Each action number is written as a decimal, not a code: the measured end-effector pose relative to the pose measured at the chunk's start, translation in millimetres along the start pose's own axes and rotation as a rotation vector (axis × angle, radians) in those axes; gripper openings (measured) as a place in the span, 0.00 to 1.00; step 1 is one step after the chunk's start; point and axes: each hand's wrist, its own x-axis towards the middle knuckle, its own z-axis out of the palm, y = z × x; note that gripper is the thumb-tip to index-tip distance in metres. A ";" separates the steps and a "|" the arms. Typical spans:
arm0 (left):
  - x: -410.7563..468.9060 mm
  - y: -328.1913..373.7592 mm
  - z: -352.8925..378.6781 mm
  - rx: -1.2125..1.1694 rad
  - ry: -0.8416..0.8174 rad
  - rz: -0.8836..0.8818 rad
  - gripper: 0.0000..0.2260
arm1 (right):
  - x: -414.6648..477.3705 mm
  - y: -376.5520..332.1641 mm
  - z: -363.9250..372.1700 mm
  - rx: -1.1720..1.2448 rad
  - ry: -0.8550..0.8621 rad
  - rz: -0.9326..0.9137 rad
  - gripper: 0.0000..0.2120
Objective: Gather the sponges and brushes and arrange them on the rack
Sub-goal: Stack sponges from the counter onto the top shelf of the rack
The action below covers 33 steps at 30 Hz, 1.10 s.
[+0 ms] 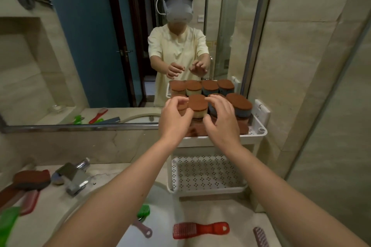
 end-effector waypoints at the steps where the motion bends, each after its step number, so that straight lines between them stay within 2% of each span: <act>1: -3.3 -5.2 -8.7 -0.028 0.016 -0.013 0.10 | -2.4 -9.4 6.4 0.019 -0.022 -0.007 0.20; 7: -19.0 -41.8 -69.3 -0.048 0.087 -0.087 0.10 | -19.8 -62.9 49.0 0.142 -0.135 -0.079 0.20; 12: -31.7 -73.1 -123.1 -0.028 0.135 -0.157 0.09 | -38.5 -103.6 93.0 0.119 -0.249 -0.100 0.22; 21: -67.8 -160.0 -235.4 0.104 0.198 -0.308 0.10 | -88.3 -188.0 193.3 0.185 -0.469 -0.072 0.26; 29: -87.5 -229.5 -329.6 0.152 0.227 -0.417 0.07 | -118.8 -252.0 280.4 0.216 -0.628 -0.062 0.25; 33: -90.9 -257.0 -364.6 0.174 0.232 -0.458 0.11 | -128.0 -274.7 314.8 0.204 -0.688 -0.051 0.26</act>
